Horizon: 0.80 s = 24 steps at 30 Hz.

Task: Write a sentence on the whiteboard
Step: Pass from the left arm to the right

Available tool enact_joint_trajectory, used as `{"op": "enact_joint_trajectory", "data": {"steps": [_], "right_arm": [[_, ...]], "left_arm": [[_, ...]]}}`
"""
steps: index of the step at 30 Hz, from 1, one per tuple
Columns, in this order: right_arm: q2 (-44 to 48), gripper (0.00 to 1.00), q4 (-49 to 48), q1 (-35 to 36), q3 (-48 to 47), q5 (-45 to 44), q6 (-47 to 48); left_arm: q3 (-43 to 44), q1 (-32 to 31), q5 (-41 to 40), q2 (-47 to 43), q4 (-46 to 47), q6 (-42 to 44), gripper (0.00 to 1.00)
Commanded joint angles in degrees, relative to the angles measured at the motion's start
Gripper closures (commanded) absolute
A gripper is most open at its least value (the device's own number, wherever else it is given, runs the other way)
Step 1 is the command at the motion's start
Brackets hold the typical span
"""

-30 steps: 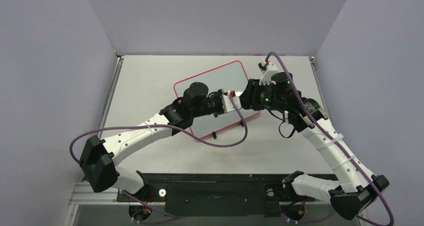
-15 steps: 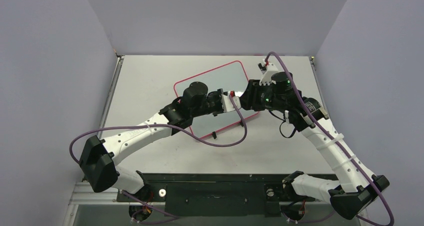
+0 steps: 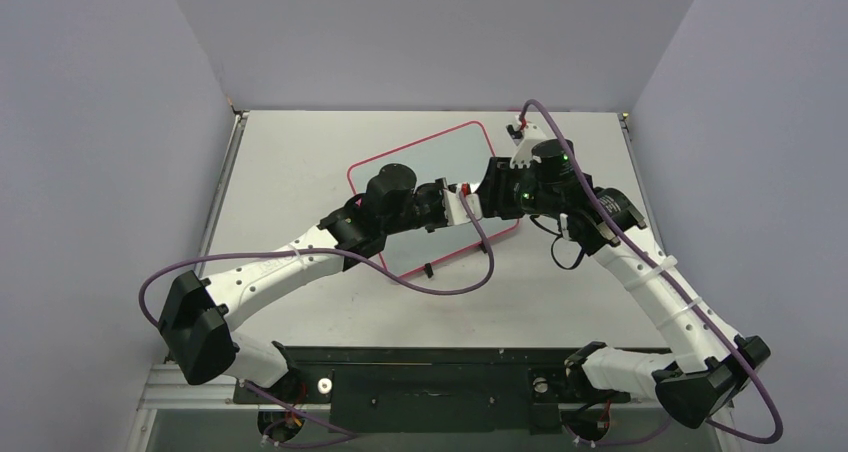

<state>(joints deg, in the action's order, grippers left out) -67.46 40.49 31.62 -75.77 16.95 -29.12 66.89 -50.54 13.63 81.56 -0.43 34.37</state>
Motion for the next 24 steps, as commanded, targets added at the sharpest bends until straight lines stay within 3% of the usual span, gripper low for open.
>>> {"op": "enact_joint_trajectory", "data": {"steps": [1,10,24], "right_arm": [[-0.4,0.65,-1.1,0.5,-2.1,-0.2,0.3],[-1.0,0.72,-1.1,0.5,-2.0,0.5,0.8],[-1.1,0.74,-4.8,0.6,-0.6,0.2,-1.3]], "left_arm": [[2.0,-0.3,-0.6,0.1,0.5,1.6,1.00],[0.7,-0.4,-1.8,-0.6,0.8,3.9,1.00],[-0.3,-2.0,-2.2,-1.6,1.5,4.6,1.00]]}}
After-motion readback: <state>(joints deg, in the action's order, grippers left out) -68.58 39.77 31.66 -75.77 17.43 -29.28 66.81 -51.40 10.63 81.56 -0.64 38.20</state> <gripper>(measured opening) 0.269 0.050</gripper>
